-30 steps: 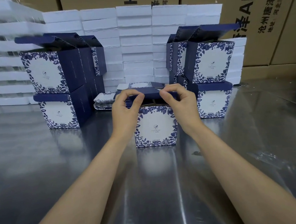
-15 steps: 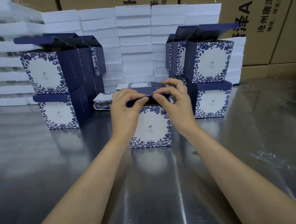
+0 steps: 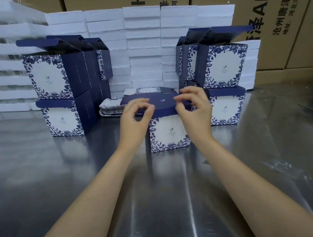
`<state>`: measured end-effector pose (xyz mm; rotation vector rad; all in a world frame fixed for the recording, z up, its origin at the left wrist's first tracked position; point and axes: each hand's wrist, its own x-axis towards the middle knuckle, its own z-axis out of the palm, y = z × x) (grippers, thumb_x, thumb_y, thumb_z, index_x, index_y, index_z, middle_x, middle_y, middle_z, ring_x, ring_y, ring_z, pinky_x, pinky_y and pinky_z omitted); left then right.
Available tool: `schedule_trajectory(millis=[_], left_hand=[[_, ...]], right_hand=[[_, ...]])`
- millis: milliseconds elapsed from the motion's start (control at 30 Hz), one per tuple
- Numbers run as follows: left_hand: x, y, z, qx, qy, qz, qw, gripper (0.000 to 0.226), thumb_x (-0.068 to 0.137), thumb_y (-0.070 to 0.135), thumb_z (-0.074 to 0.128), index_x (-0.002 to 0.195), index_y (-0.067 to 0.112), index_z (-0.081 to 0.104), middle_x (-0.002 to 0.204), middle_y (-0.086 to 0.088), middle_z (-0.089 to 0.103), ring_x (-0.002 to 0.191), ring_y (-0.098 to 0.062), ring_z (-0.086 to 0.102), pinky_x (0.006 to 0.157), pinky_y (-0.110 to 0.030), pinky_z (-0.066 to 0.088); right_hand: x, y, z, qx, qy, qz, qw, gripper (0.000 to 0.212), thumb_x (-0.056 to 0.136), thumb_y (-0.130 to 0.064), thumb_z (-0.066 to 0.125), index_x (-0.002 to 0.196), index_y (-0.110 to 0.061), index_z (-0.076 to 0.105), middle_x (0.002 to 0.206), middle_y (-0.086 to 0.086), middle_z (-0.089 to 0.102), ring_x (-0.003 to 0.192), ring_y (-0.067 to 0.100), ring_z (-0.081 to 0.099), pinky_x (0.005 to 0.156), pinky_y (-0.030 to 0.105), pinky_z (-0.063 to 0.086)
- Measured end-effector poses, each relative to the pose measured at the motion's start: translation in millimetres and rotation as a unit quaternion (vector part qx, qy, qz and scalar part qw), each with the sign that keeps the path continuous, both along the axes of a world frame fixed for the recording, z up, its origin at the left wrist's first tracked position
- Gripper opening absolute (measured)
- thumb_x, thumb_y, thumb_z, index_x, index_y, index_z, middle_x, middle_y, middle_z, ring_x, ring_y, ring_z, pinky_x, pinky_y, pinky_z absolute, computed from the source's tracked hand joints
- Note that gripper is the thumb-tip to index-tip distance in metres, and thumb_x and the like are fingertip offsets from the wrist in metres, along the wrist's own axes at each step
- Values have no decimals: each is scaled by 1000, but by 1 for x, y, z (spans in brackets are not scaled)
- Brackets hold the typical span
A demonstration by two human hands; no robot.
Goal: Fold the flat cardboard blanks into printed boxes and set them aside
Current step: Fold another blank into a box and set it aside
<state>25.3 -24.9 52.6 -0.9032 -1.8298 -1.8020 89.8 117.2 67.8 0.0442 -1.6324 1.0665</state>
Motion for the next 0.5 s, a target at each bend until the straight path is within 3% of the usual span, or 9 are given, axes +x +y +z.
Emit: schedule_trajectory(millis=[67, 133, 200, 333, 433, 500], left_hand=[[-3, 0, -5, -18, -2, -6, 1000, 7, 93, 15, 63, 95, 21, 67, 119, 4, 59, 115, -4, 54, 94, -29, 46], [-6, 1, -10, -28, -3, -4, 1000, 13, 95, 17, 60, 104, 24, 65, 130, 5, 53, 119, 9, 47, 94, -15, 42], [-6, 3, -15, -37, -19, -14, 999, 19, 97, 20, 57, 114, 28, 61, 138, 4, 46, 121, 15, 41, 96, -9, 39], [-6, 10, -24, -33, -52, -51, 997, 27, 101, 22, 50, 128, 27, 51, 133, -2, 57, 124, -18, 53, 105, -45, 43], [-6, 11, -25, -29, -49, -36, 998, 27, 101, 22, 51, 128, 27, 52, 130, 0, 60, 120, -19, 56, 103, -48, 44], [-6, 11, -26, -40, -41, -33, 998, 29, 101, 23, 50, 130, 28, 51, 130, 1, 60, 116, -17, 57, 101, -44, 46]], right_hand=[[-3, 4, -11, 18, -33, -22, 999, 19, 81, 4, 64, 88, -12, 73, 103, -1, 62, 103, 16, 55, 91, 24, 43], [-5, 8, -21, 29, -68, -12, 997, 18, 88, 3, 61, 100, -7, 71, 112, 4, 62, 112, 18, 53, 100, 30, 41], [-7, 9, -29, 68, -85, -28, 994, 20, 91, 1, 58, 108, -4, 67, 121, 7, 58, 120, 22, 48, 106, 29, 35], [-11, 8, -35, 33, -85, -20, 996, 21, 93, -4, 56, 112, -9, 65, 130, 3, 41, 127, 20, 43, 103, 31, 39], [-9, 12, -33, -8, -83, 1, 997, 21, 93, -6, 59, 112, -9, 66, 129, 3, 48, 121, 10, 48, 88, 23, 46], [-8, 15, -32, -14, -70, -1, 997, 19, 93, -6, 61, 110, -7, 67, 124, 5, 54, 116, 6, 51, 88, 24, 48]])
